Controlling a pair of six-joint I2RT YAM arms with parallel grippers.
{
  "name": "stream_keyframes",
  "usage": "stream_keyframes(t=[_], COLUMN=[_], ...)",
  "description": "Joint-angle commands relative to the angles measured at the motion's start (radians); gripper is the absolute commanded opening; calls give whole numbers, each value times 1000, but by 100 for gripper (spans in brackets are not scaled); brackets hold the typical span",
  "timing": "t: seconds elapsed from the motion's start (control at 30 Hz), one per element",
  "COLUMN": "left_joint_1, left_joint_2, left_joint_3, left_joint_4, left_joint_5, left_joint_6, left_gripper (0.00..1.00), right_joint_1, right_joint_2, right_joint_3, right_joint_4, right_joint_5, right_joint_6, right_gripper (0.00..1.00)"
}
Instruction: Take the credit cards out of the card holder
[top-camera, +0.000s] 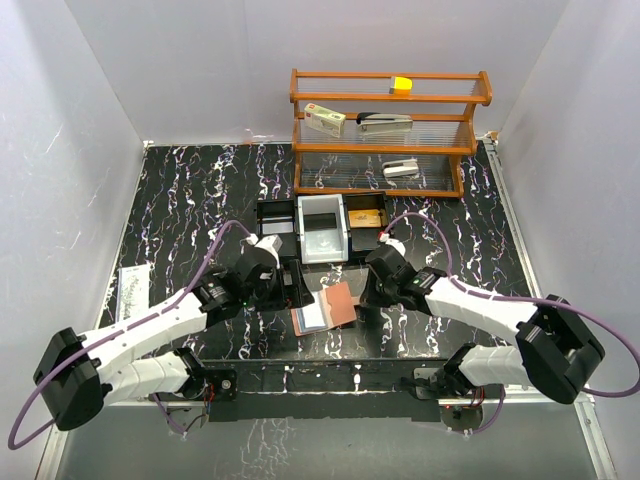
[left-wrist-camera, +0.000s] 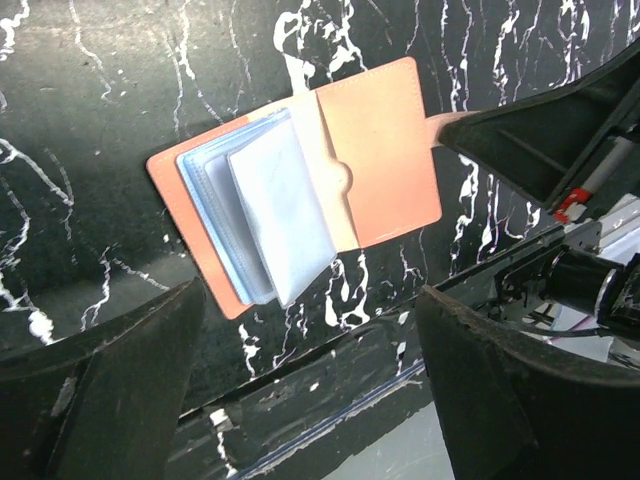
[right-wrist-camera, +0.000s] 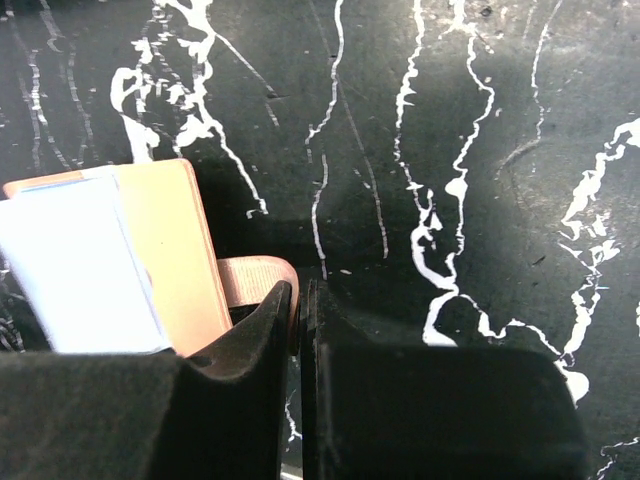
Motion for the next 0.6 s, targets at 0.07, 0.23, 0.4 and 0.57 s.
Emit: stream_keyframes(t=[0.07, 0.23, 0.4, 0.57], left_joint_1=[-1, -2, -2, -2], left_joint_2=[54, 68, 140, 206], left_joint_3=[-34, -82, -112, -162], left_joint_4=[175, 285, 374, 513], left_joint_5=[35, -3, 2, 41], left_joint_6=[-49, -85, -108, -146], left_gripper=[75, 74, 74, 69], right_joint_1=[-8, -7, -7, -9], right_joint_2=[18, -29, -57, -88], right_joint_3=[-35, -47, -90, -140], right_joint_4=[65, 110, 132, 165], right_joint_5=[80, 49, -11, -36], right_joint_6=[-33, -88, -87, -87], right_gripper=[2, 3, 4, 4])
